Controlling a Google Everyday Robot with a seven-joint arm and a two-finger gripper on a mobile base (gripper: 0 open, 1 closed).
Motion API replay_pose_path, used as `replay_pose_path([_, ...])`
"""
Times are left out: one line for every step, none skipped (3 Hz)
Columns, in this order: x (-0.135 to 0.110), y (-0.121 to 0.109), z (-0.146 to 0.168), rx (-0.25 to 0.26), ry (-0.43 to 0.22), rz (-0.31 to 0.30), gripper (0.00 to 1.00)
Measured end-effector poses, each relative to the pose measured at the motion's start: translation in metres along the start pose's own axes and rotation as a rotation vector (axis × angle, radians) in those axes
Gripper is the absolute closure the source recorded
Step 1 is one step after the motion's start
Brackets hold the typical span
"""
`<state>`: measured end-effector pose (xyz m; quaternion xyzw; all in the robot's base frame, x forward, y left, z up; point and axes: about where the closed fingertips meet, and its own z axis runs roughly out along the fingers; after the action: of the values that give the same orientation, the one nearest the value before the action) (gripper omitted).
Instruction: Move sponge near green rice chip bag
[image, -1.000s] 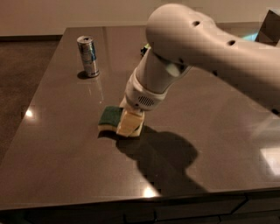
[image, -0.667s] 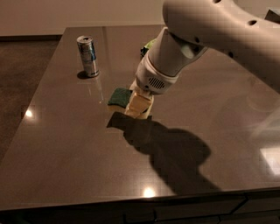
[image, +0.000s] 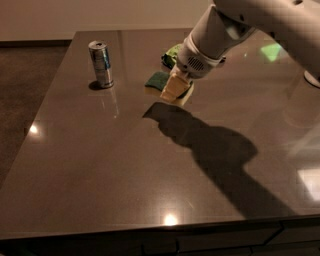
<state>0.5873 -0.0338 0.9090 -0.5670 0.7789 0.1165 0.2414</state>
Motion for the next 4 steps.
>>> replay_pose_path([0.004,-0.039,0.005,0.05,0.007,0.051,1.0])
replay_pose_path([0.009,-0.079,0.01,0.103,0.009,0.103,1.0])
replay_pose_path([0.02,-0.112,0.011,0.14,0.02,0.145,1.0])
replay_pose_path([0.03,-0.134,0.012,0.171,0.028,0.174,1.0])
